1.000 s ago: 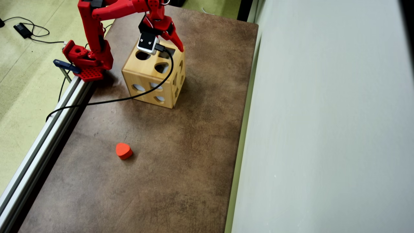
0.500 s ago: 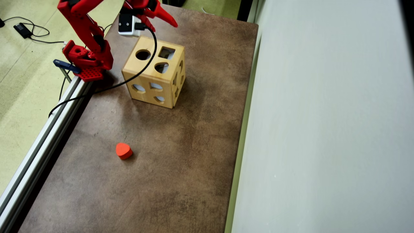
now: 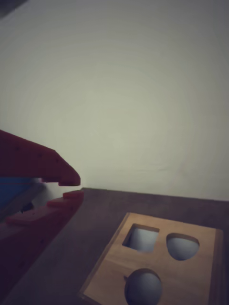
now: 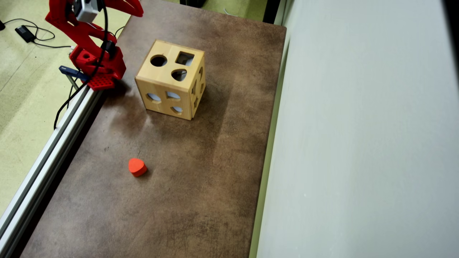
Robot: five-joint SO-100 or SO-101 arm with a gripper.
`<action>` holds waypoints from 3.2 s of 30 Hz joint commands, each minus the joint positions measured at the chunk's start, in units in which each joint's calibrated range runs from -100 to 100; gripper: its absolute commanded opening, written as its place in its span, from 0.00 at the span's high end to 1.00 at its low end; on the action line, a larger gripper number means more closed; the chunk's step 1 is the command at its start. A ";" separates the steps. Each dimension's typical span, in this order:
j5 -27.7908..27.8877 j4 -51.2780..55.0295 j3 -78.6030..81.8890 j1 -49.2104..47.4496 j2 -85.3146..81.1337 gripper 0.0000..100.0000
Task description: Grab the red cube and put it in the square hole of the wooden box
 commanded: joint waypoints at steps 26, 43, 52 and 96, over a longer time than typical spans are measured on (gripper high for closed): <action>0.54 2.02 30.41 -0.12 -40.75 0.97; 0.59 1.94 34.34 0.55 -40.67 0.97; 0.54 1.94 34.61 0.47 -40.67 0.97; 0.54 1.94 34.61 0.47 -40.58 0.97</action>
